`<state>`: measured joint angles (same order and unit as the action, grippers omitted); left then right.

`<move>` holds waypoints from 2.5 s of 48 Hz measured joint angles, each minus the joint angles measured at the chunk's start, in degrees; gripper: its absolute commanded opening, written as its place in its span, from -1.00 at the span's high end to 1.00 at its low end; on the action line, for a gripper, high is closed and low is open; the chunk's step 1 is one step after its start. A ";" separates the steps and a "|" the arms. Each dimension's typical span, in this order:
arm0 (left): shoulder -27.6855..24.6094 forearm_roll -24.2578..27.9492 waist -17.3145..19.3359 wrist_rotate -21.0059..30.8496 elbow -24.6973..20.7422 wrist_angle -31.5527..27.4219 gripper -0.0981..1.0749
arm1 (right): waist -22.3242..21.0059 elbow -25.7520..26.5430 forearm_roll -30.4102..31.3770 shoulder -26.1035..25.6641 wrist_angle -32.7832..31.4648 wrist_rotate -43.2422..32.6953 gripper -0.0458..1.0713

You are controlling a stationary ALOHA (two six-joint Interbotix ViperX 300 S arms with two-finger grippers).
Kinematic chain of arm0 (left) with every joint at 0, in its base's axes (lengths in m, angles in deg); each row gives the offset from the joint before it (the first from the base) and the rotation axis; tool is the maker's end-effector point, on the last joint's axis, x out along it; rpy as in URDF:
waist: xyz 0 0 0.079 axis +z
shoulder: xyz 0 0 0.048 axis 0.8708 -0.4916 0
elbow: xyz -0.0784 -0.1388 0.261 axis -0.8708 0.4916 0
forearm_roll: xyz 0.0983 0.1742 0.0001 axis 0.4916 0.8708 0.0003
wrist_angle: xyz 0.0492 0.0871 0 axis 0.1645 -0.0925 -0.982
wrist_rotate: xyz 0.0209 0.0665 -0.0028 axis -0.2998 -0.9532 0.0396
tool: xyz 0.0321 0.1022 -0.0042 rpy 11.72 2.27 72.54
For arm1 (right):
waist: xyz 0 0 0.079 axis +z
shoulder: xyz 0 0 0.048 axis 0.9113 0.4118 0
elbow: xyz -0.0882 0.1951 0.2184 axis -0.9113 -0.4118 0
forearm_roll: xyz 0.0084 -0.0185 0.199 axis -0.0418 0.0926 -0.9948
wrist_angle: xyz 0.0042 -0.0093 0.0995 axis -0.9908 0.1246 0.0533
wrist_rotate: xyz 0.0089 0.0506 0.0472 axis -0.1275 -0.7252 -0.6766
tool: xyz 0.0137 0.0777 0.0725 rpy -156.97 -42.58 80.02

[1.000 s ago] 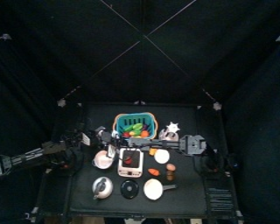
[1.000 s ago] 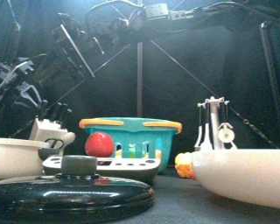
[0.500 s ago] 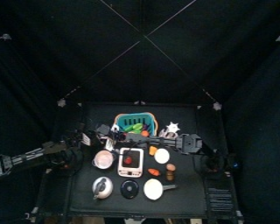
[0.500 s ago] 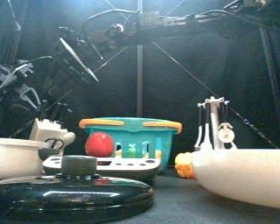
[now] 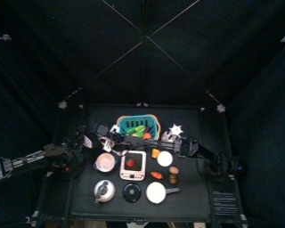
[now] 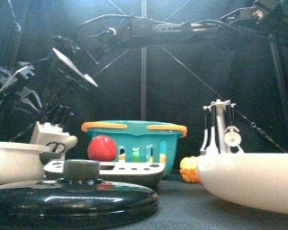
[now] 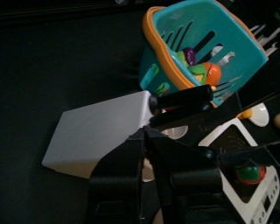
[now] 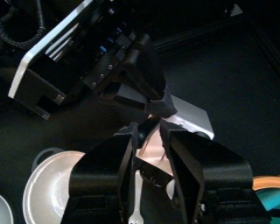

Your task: Grab cleaver

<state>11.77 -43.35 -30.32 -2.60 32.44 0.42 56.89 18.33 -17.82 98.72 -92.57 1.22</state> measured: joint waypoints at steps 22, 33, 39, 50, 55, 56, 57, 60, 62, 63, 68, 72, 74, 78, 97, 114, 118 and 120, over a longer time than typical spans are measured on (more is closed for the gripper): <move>0.00 0.00 0.09 0.00 0.00 0.09 -0.02 | 1.05 3.69 -0.26 1.76 -3.25 -0.09 -0.49; 0.00 0.00 0.00 0.00 0.00 0.00 -0.02 | 1.23 4.04 -0.26 2.11 -3.34 -0.62 -0.55; 0.00 0.09 0.00 0.00 0.00 0.00 -0.02 | 1.23 4.04 0.00 2.55 -3.69 -1.85 -0.55; 0.00 0.09 0.00 0.00 0.00 0.09 -0.02 | 1.14 4.04 1.14 3.25 -4.04 -3.16 -0.54; 0.00 -0.09 0.09 0.00 0.09 0.00 -0.02 | 1.23 4.04 1.93 3.25 -4.13 -3.96 -0.54; 0.00 -0.18 0.00 0.00 0.00 0.00 -0.02 | 1.14 4.04 2.02 3.16 -4.13 -4.04 -0.54; 0.00 -0.18 0.09 0.00 0.00 0.00 -0.02 | 1.23 4.04 2.11 3.25 -4.22 -4.04 -0.54; 0.00 -0.26 0.09 0.00 0.00 0.00 -0.02 | 1.14 4.04 2.20 3.25 -4.31 -4.04 -0.54; 0.00 -0.18 0.00 0.00 0.09 0.00 -0.02 | 1.23 4.04 2.20 3.25 -4.39 -4.04 -0.54; 0.00 -0.18 0.09 0.00 0.00 0.09 -0.02 | 1.23 4.04 2.20 3.25 -4.39 -4.04 -0.54; 0.00 -0.35 0.09 0.00 0.00 0.00 -0.02 | 1.14 4.04 2.29 3.25 -4.48 -3.96 -0.53; 0.00 -0.62 0.09 0.00 0.00 0.09 -0.02 | 1.23 4.04 2.29 3.34 -4.48 -3.78 -0.51; 0.00 -0.70 0.09 0.00 0.00 0.00 -0.02 | 1.23 4.04 2.29 3.43 -4.39 -3.78 -0.48; 0.00 -0.70 0.09 0.00 0.09 0.00 -0.02 | 1.23 4.04 2.29 3.43 -4.39 -3.96 -0.38; 0.00 -0.79 0.09 0.00 0.09 -0.09 -0.02 | 1.05 4.13 2.29 3.43 -4.83 -4.13 -0.20; 0.00 -3.78 0.09 0.00 0.18 0.09 -0.02 | 0.97 5.45 2.20 3.52 -5.89 -5.80 -0.32; 0.00 -4.66 0.18 0.00 0.18 0.09 -0.02 | 1.05 5.98 2.55 3.69 -5.89 -6.94 -0.36; 0.09 -4.66 0.09 0.00 0.26 0.09 -0.02 | 1.05 6.06 2.72 3.78 -5.89 -7.29 -0.36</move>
<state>11.86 -48.01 -30.23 -2.60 32.71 0.51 57.94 24.40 -15.10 102.50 -98.46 -6.08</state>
